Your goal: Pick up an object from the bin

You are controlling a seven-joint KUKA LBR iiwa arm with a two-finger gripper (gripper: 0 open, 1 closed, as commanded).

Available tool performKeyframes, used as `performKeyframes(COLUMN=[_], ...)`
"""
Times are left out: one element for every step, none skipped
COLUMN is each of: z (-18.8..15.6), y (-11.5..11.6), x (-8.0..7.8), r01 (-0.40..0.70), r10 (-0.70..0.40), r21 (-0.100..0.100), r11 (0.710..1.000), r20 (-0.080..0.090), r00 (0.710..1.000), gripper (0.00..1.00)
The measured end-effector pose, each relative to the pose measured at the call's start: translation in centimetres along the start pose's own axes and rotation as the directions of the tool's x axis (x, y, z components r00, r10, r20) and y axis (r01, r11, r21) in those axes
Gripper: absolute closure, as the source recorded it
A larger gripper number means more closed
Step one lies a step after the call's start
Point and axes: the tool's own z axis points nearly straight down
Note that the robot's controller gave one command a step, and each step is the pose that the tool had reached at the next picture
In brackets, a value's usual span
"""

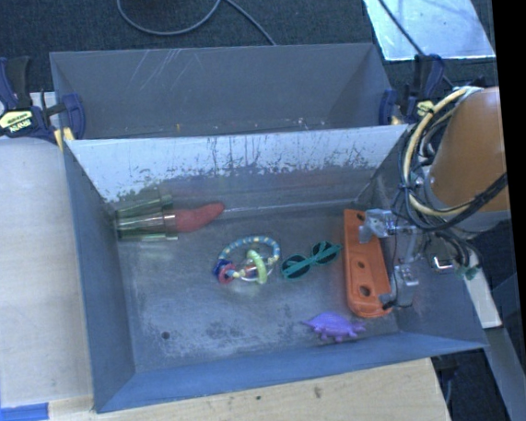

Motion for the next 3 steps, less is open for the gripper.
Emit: performKeyframes(z=[0.0, 1.3, 6.2], y=[0.0, 0.3, 0.0], x=[0.0, -0.1, -1.3], r01=[0.0, 0.069, 0.31], r10=[0.0, -0.069, -0.31], r21=[0.0, 0.002, 0.003], r11=[1.0, 0.998, 0.951], r20=[0.0, 0.004, 0.005], r00=[1.0, 0.998, 0.951], gripper=[0.0, 0.0, 0.0])
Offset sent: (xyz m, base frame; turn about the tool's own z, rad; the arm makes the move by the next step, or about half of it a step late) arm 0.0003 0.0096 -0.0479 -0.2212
